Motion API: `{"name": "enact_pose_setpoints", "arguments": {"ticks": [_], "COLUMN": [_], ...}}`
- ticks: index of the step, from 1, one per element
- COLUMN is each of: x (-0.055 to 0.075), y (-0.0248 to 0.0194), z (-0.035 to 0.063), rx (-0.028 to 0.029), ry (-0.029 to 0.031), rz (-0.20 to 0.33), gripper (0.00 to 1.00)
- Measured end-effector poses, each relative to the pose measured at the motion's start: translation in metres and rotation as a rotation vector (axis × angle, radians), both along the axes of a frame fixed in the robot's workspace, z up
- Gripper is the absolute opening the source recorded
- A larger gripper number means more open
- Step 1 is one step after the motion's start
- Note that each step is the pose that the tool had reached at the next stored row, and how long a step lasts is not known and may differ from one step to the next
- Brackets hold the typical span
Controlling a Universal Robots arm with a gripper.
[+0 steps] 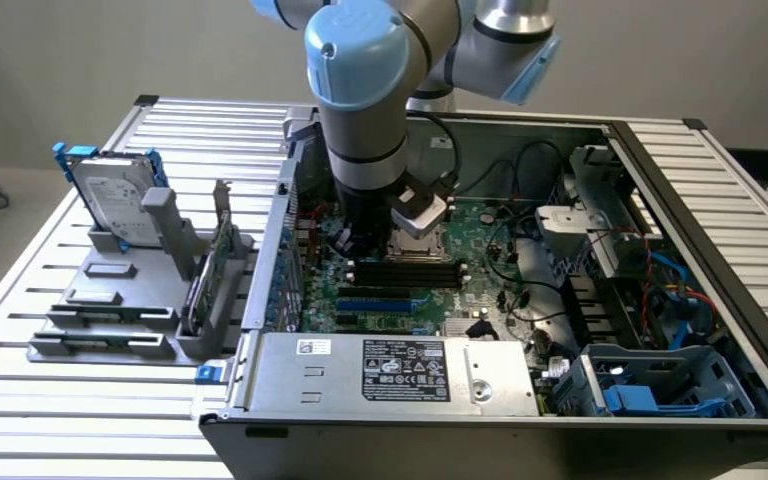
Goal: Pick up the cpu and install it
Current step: 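Install the first cpu locking lever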
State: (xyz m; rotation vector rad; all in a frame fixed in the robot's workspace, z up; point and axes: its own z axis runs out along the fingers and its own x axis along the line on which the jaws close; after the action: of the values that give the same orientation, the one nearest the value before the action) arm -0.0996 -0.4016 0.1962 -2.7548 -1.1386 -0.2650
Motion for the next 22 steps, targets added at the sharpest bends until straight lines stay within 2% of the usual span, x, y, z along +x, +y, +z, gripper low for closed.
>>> {"name": "enact_pose_setpoints", "arguments": {"ticks": [9,18,22], "x": [-0.0004,-0.0005,-0.0007], "y": [0.0011,0.0015,0.0018], "z": [-0.0013,-0.0015,0.0009], "rx": [-0.0007,-0.0067,-0.0061], "ry": [-0.0005,-0.0022,-0.0026], "rz": [0.0,0.0,0.0], "gripper": [0.11,0.11,0.11]}}
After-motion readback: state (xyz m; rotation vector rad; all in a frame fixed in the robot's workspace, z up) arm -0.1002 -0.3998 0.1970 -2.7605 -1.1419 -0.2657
